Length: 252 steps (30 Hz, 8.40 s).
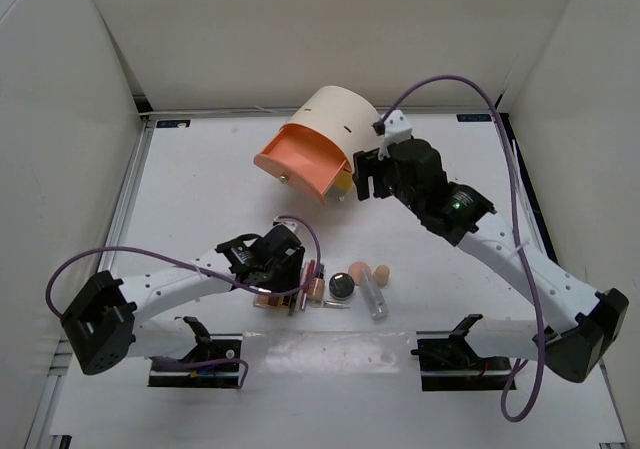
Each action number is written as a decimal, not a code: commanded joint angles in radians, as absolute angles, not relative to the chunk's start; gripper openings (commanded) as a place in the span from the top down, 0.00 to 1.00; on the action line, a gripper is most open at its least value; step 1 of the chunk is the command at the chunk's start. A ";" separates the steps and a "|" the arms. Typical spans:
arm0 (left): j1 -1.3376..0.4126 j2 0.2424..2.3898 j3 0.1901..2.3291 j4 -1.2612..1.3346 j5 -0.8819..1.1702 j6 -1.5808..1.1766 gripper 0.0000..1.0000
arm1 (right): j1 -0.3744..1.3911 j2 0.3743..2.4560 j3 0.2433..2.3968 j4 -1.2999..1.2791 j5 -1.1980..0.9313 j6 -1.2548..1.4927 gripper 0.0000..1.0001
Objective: Organize the makeup
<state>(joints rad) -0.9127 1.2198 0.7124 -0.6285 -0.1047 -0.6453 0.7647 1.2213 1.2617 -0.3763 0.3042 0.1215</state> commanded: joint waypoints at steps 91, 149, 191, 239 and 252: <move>-0.994 1.080 1.066 -0.865 -0.446 -0.643 0.76 | 0.755 0.905 0.982 -0.555 0.730 0.350 0.01; -0.871 1.092 0.930 -0.798 -0.328 -0.724 0.15 | 0.834 1.006 0.847 -0.515 0.540 0.479 0.01; -1.083 1.528 0.718 -0.528 -0.353 -0.752 0.67 | 0.831 0.881 0.811 -0.644 0.657 0.534 0.01; -0.675 1.552 1.592 -0.365 -0.666 -0.799 0.79 | 0.834 0.896 0.842 -0.543 0.773 0.521 0.01; -0.626 1.540 1.540 -0.411 -0.502 -0.822 0.29 | 0.834 0.871 0.838 -0.607 0.788 0.515 0.01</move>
